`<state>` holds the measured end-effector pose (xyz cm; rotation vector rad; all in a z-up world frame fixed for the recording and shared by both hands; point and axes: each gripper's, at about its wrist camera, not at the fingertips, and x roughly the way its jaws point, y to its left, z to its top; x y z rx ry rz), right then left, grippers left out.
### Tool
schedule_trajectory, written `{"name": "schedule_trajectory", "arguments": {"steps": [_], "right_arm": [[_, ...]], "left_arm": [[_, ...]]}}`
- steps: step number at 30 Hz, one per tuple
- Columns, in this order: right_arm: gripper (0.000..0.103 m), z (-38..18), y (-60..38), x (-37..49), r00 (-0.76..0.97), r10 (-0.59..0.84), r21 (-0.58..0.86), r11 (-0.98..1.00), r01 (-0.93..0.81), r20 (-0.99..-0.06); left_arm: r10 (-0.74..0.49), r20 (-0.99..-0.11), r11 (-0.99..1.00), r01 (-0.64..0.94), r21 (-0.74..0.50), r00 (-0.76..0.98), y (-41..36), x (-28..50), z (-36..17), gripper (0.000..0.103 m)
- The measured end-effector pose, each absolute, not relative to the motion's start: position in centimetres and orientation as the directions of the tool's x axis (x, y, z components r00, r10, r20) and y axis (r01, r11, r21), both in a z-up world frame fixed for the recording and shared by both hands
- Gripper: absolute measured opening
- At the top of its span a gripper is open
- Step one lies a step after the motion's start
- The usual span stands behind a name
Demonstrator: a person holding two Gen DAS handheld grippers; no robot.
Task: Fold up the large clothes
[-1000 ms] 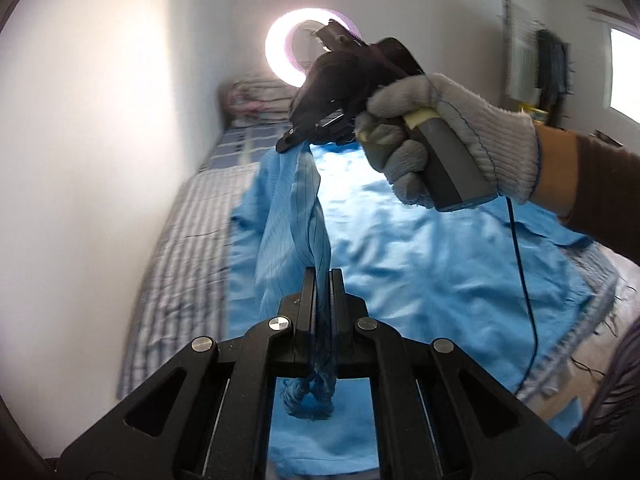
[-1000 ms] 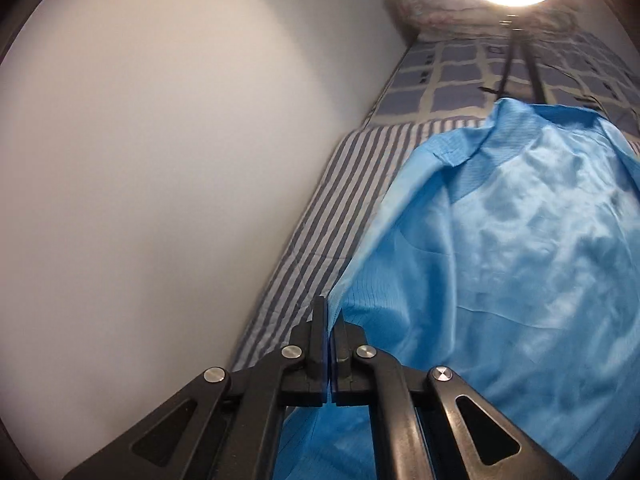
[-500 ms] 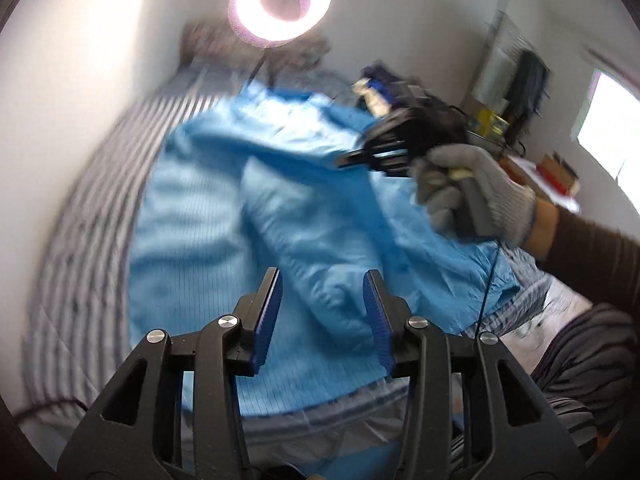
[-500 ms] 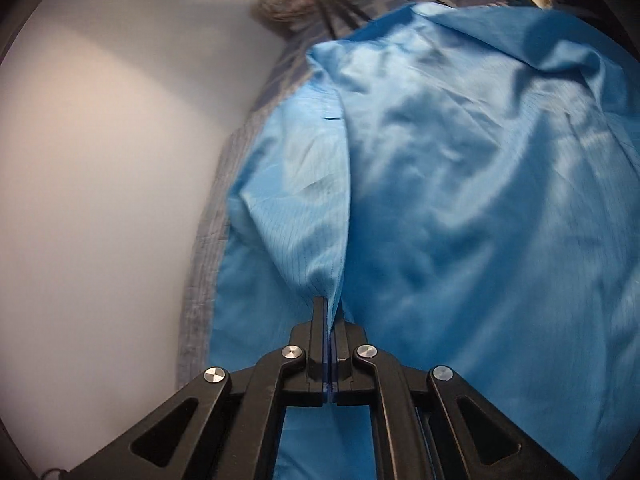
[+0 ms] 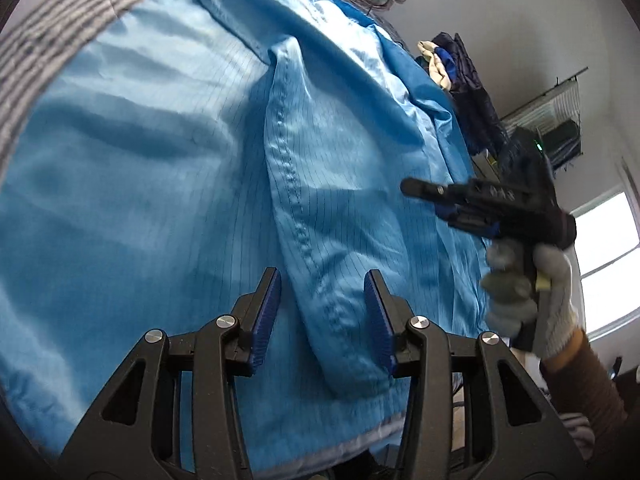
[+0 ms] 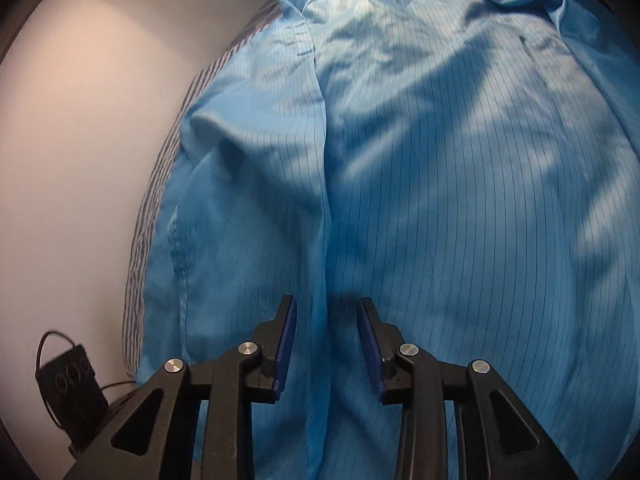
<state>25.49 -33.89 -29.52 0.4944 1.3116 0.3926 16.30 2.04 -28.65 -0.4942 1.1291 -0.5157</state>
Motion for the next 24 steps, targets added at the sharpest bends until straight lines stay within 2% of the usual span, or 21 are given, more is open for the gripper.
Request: {"name": "schedule_trajectory", "arguments": {"steps": [1, 2, 3, 6, 15, 21, 24], "right_arm": [[0.028, -29.6, -33.9, 25.3, 0.212, 0.551, 0.563, 0.826, -0.001, -0.807], [0.023, -29.6, -33.8, 25.2, 0.206, 0.559, 0.570, 0.821, -0.005, -0.803], [0.015, -29.7, -33.7, 25.2, 0.199, 0.569, 0.578, 0.816, -0.013, -0.798], [0.001, -29.5, -32.9, 24.7, 0.172, 0.596, 0.599, 0.800, -0.042, -0.784], [0.000, -27.3, -27.8, 22.6, 0.084, 0.628, 0.606, 0.772, -0.193, -0.774], [0.000, -26.9, -21.5, 21.7, -0.005, 0.610, 0.577, 0.748, -0.328, -0.793], [0.000, -27.1, -18.7, 21.8, -0.030, 0.596, 0.562, 0.739, -0.371, -0.803]], "left_arm": [[-0.609, -0.716, 0.784, 0.123, -0.608, 0.342, 2.0, 16.4, -28.9, 0.033], [-0.610, -0.718, 0.782, 0.111, -0.613, 0.336, 2.0, 16.4, -29.3, 0.002], [-0.621, -0.710, 0.772, 0.107, -0.626, 0.330, 2.0, 16.6, -29.4, 0.000], [-0.617, -0.696, 0.775, 0.126, -0.620, 0.367, 2.3, 16.1, -28.6, 0.000], [-0.540, -0.703, 0.822, 0.112, -0.558, 0.462, 8.2, 12.8, -25.4, 0.000], [-0.458, -0.736, 0.860, 0.037, -0.510, 0.498, 12.9, 11.0, -25.6, 0.000], [-0.437, -0.740, 0.852, -0.028, -0.523, 0.511, 15.7, 10.8, -26.3, 0.000]]}}
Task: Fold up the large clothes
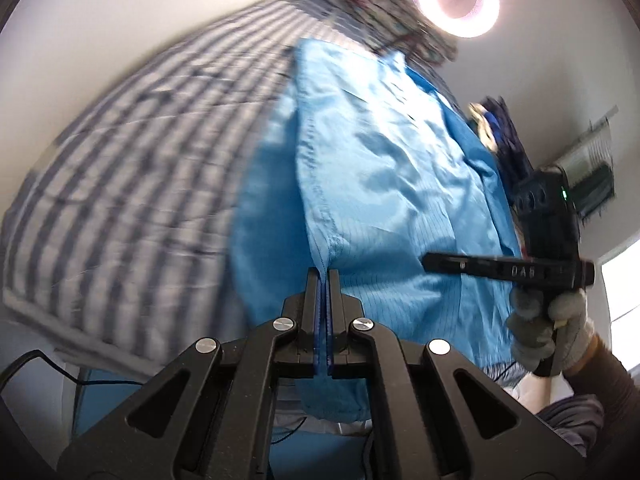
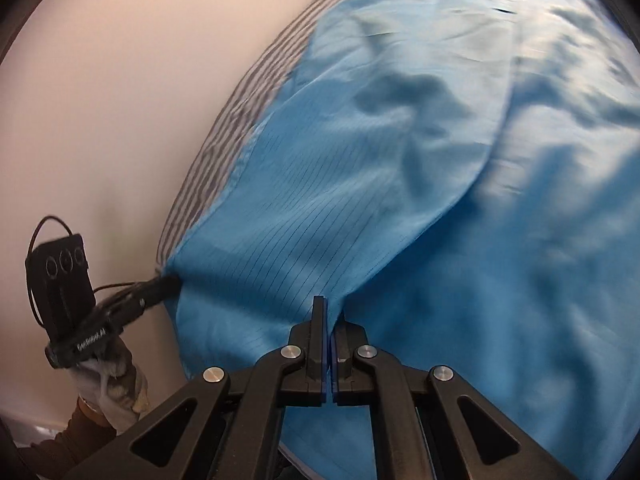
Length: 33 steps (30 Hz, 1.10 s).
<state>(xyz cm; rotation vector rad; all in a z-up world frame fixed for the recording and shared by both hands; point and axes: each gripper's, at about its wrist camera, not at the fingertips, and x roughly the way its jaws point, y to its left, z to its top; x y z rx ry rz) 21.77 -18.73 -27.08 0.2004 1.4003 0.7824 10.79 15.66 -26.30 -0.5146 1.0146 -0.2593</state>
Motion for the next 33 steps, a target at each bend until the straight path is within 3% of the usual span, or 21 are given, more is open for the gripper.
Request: {"name": "schedule_trajectory", "arguments": {"steps": [8, 12, 17, 19, 21, 22, 29, 31, 32, 33], "right_arm": [[0.001, -27.9, -16.1, 20.3, -0.096, 0.506, 0.488, 0.738, -0.465, -0.857], [0.011, -25.3, -17.7, 19.9, -0.098, 0.520, 0.494, 0.713, -0.498, -0.848], [0.020, -21.1, -18.5, 21.4, 0.026, 0.548, 0.458, 0.724, -0.516, -0.836], [0.022, -20.8, -17.8, 22.2, 0.092, 0.502, 0.384, 0.756, -0.531, -0.860], [0.022, -21.3, -17.4, 22.8, 0.110, 0.478, 0.348, 0.760, -0.549, -0.871], [0.022, -21.8, -16.9, 23.0, 0.121, 0.460, 0.325, 0.767, -0.553, -0.879], [0.022, -26.4, -14.3, 24.3, 0.143, 0.367, 0.241, 0.811, -0.533, -0.919], [0.022, -27.2, -14.2, 24.4, 0.144, 0.362, 0.242, 0.822, -0.516, -0.921], [0.022, -27.5, -14.1, 24.4, 0.147, 0.363, 0.244, 0.825, -0.509, -0.920], [0.022, -27.7, -14.0, 24.4, 0.155, 0.361, 0.239, 0.827, -0.509, -0.919]], "left_arm": [[-0.387, -0.798, 0.884, -0.060, -0.463, 0.462, 16.7, 10.5, -29.9, 0.000], [-0.383, -0.788, 0.883, -0.061, -0.466, 0.482, 16.4, 10.4, -29.8, 0.000], [-0.373, -0.764, 0.884, -0.050, -0.465, 0.526, 17.3, 9.6, -28.8, 0.000], [-0.383, -0.756, 0.877, -0.049, -0.479, 0.530, 17.6, 9.3, -28.6, 0.014], [-0.390, -0.752, 0.866, -0.066, -0.496, 0.531, 17.9, 9.2, -28.7, 0.062], [-0.393, -0.741, 0.856, -0.077, -0.511, 0.545, 18.3, 9.1, -28.8, 0.064], [-0.524, -0.676, 0.734, -0.127, -0.667, 0.518, 20.0, 11.0, -31.2, 0.061], [-0.541, -0.666, 0.718, -0.130, -0.684, 0.514, 20.0, 11.5, -31.3, 0.053], [-0.549, -0.665, 0.715, -0.128, -0.687, 0.506, 19.8, 11.8, -31.4, 0.044], [-0.554, -0.669, 0.718, -0.123, -0.685, 0.496, 19.5, 11.9, -31.5, 0.027]]}}
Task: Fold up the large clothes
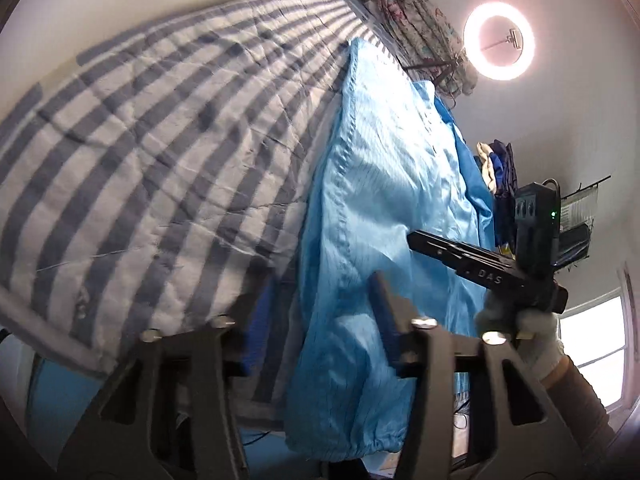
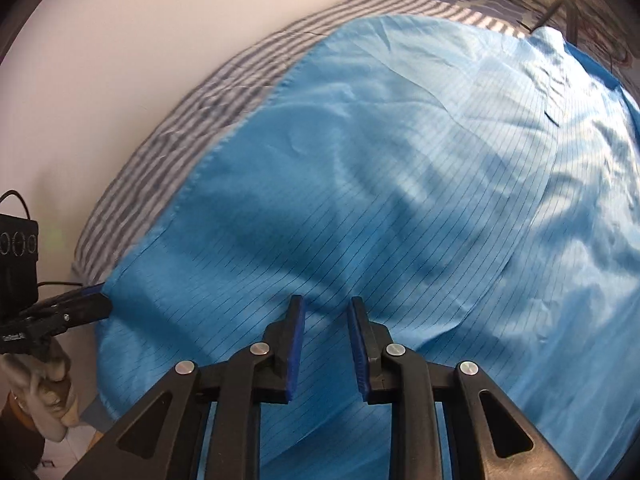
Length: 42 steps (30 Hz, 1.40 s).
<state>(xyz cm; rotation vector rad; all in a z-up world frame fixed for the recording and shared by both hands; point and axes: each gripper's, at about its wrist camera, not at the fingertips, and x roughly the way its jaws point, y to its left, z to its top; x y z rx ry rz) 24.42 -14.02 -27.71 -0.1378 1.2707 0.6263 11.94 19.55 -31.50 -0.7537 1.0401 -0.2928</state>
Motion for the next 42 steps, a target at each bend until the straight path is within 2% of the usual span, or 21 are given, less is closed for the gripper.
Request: {"name": "schedule_trajectory", "arguments": {"steps": [2, 7, 9, 11, 13, 15, 21, 27, 34, 37, 39, 40, 42], "right_arm": [[0.022, -27.8, -13.5, 24.1, 0.170, 0.341, 0.207, 0.824, -0.528, -0.924], [0.025, -26.3, -13.2, 24.4, 0.162, 0.393, 0.272, 0.829, -0.488, -0.905], [0.033, -25.4, -13.4, 24.8, 0.142, 0.431, 0.325, 0.825, -0.461, -0.891], [0.035, -24.5, -13.0, 25.1, 0.135, 0.453, 0.350, 0.818, -0.457, -0.881], [0.042, -23.8, -12.1, 25.6, 0.136, 0.468, 0.366, 0.814, -0.452, -0.874], [0.058, -23.6, -11.3, 26.2, 0.111, 0.499, 0.409, 0.801, -0.437, -0.860], [0.058, -23.5, -7.3, 27.1, 0.109, 0.499, 0.412, 0.804, -0.429, -0.860], [0.063, -24.6, -3.4, 28.1, 0.079, 0.455, 0.389, 0.829, -0.403, -0.887], [0.062, -26.3, 0.5, 28.1, 0.091, 0.307, 0.239, 0.867, -0.436, -0.947], [0.052, -26.9, 0.9, 28.4, 0.088, 0.260, 0.199, 0.882, -0.426, -0.962], [0.032, -27.1, 1.1, 28.4, 0.092, 0.246, 0.185, 0.883, -0.431, -0.965], [0.026, -27.1, 1.2, 28.5, 0.093, 0.244, 0.182, 0.883, -0.433, -0.965], [0.008, -27.0, 1.0, 28.5, 0.099, 0.252, 0.185, 0.879, -0.439, -0.963]], "left_arm": [[-0.545, -0.699, 0.747, -0.111, -0.656, 0.462, 18.4, 12.4, -31.7, 0.004], [-0.524, -0.689, 0.751, -0.109, -0.651, 0.501, 18.1, 11.8, -30.8, 0.001], [-0.510, -0.684, 0.759, -0.100, -0.643, 0.521, 18.1, 11.6, -30.1, 0.000], [-0.496, -0.683, 0.777, -0.077, -0.625, 0.535, 17.7, 11.4, -29.2, 0.000], [-0.484, -0.686, 0.793, -0.060, -0.606, 0.543, 17.3, 11.3, -28.6, 0.000], [-0.475, -0.687, 0.805, -0.043, -0.591, 0.550, 16.9, 11.2, -27.9, 0.000], [-0.463, -0.692, 0.814, -0.043, -0.579, 0.554, 16.4, 11.4, -27.5, 0.000], [-0.445, -0.703, 0.827, -0.047, -0.561, 0.555, 16.3, 11.4, -27.6, 0.000], [-0.413, -0.711, 0.862, -0.007, -0.507, 0.569, 14.5, 11.5, -26.3, 0.000], [-0.409, -0.711, 0.869, 0.005, -0.495, 0.572, 13.4, 11.8, -25.8, 0.000], [-0.413, -0.709, 0.869, 0.015, -0.494, 0.572, 12.7, 11.9, -25.4, 0.000], [-0.414, -0.708, 0.871, 0.023, -0.491, 0.573, 12.3, 12.0, -25.2, 0.000], [-0.413, -0.707, 0.875, 0.037, -0.482, 0.574, 11.6, 12.2, -24.7, 0.000]]}}
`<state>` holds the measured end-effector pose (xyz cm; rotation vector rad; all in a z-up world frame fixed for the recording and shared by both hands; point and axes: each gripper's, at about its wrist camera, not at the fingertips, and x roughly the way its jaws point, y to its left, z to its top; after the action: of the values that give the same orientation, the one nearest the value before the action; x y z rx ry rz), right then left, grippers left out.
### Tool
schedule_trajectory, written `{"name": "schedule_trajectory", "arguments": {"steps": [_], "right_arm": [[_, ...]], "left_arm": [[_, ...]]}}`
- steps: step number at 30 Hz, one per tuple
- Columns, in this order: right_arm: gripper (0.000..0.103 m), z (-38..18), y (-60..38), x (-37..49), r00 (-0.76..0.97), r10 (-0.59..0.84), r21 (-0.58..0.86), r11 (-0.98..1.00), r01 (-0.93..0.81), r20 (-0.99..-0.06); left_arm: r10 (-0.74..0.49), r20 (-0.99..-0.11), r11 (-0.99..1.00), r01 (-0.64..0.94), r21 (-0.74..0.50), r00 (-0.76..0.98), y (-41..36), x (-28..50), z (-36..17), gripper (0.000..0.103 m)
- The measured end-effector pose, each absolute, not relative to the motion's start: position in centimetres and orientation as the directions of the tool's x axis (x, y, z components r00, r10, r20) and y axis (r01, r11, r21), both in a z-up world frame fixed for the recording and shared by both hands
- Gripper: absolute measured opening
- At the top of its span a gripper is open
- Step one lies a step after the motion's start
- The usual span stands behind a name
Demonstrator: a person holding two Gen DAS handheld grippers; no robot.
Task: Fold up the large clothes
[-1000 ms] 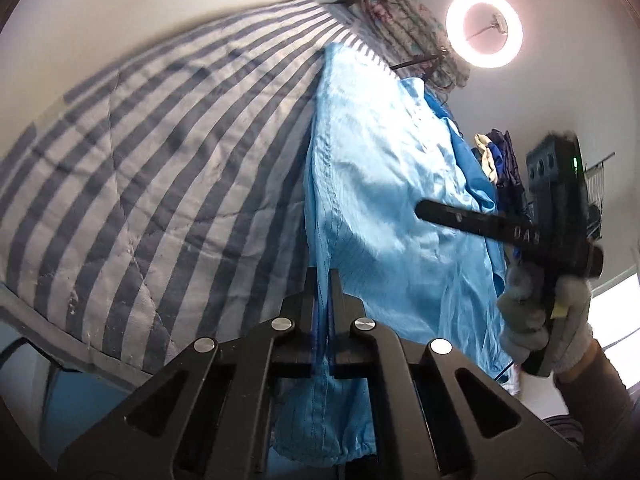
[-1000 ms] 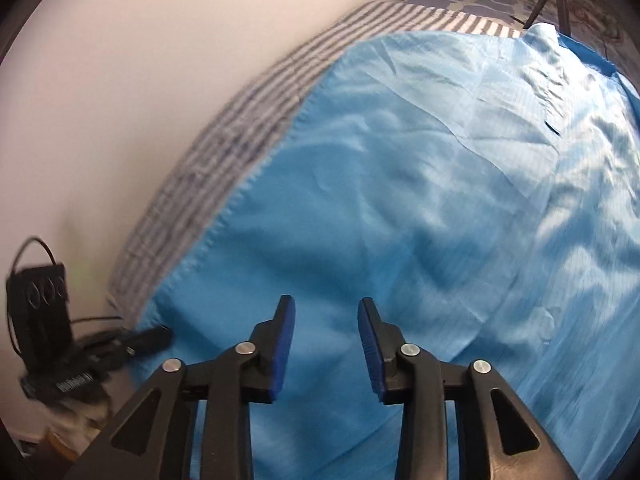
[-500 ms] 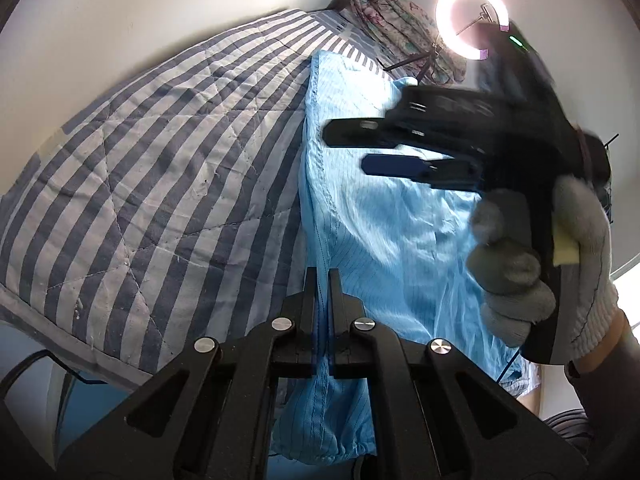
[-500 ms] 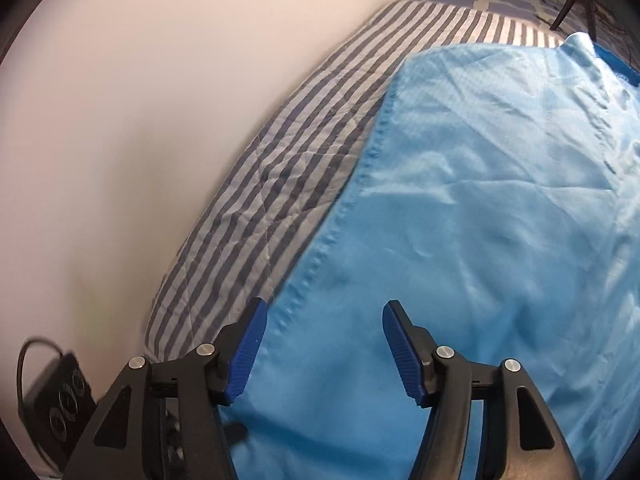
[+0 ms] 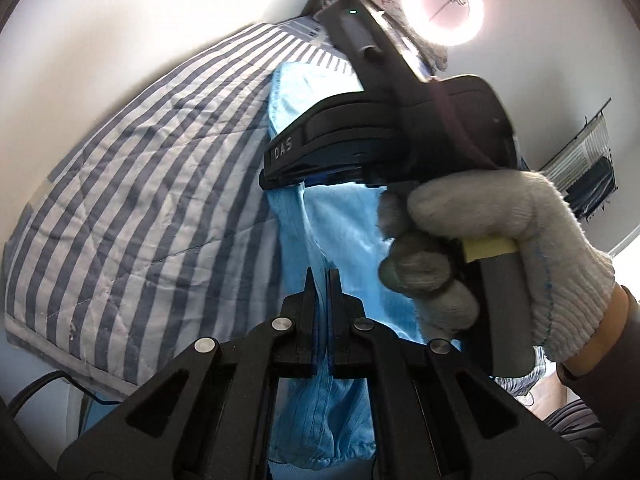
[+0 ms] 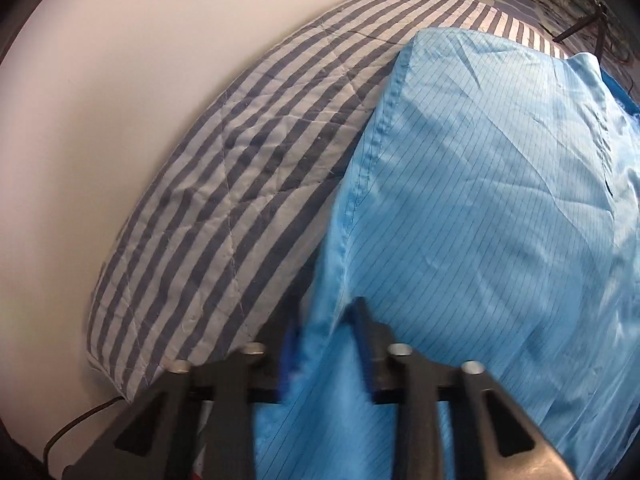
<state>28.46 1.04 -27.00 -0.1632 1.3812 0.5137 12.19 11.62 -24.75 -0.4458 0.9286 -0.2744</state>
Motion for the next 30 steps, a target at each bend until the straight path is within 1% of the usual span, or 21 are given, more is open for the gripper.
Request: {"name": "schedule_trajectory", "arguments": {"steps": [3, 10, 15, 20, 23, 25, 27, 30], "right_arm": [[0.000, -26.7, 0.1, 28.6, 0.105, 0.286, 0.215, 0.875, -0.433, -0.952], [0.000, -24.0, -4.8, 28.4, 0.138, 0.454, 0.371, 0.841, -0.394, -0.880], [0.000, -22.4, -9.0, 28.5, 0.172, 0.527, 0.444, 0.819, -0.363, -0.832], [0.000, -21.5, -12.3, 28.9, 0.211, 0.570, 0.498, 0.809, -0.313, -0.794], [0.000, -21.3, -14.8, 28.9, 0.237, 0.602, 0.536, 0.793, -0.288, -0.763], [0.000, -21.2, -16.5, 28.9, 0.254, 0.621, 0.564, 0.782, -0.266, -0.742], [0.000, -21.5, -18.2, 28.7, 0.268, 0.637, 0.590, 0.771, -0.241, -0.723], [0.000, -21.9, -21.1, 28.1, 0.295, 0.654, 0.623, 0.756, -0.203, -0.697]], "left_arm": [[-0.413, -0.706, 0.882, 0.059, -0.468, 0.576, 10.4, 12.3, -24.1, 0.000], [-0.430, -0.707, 0.890, 0.134, -0.435, 0.562, 5.5, 13.3, -22.4, 0.000], [-0.451, -0.702, 0.888, 0.200, -0.414, 0.550, 1.4, 14.0, -20.9, 0.000], [-0.498, -0.683, 0.866, 0.260, -0.428, 0.535, -2.8, 14.7, -19.3, 0.000], [-0.526, -0.653, 0.847, 0.266, -0.460, 0.545, -3.1, 14.6, -18.2, 0.000], [-0.531, -0.635, 0.841, 0.261, -0.473, 0.561, -2.3, 14.9, -17.6, 0.003], [-0.506, -0.633, 0.856, 0.251, -0.452, 0.585, -1.9, 15.0, -17.4, 0.004], [-0.456, -0.660, 0.884, 0.222, -0.411, 0.597, -0.8, 16.2, -17.9, 0.004]]}}
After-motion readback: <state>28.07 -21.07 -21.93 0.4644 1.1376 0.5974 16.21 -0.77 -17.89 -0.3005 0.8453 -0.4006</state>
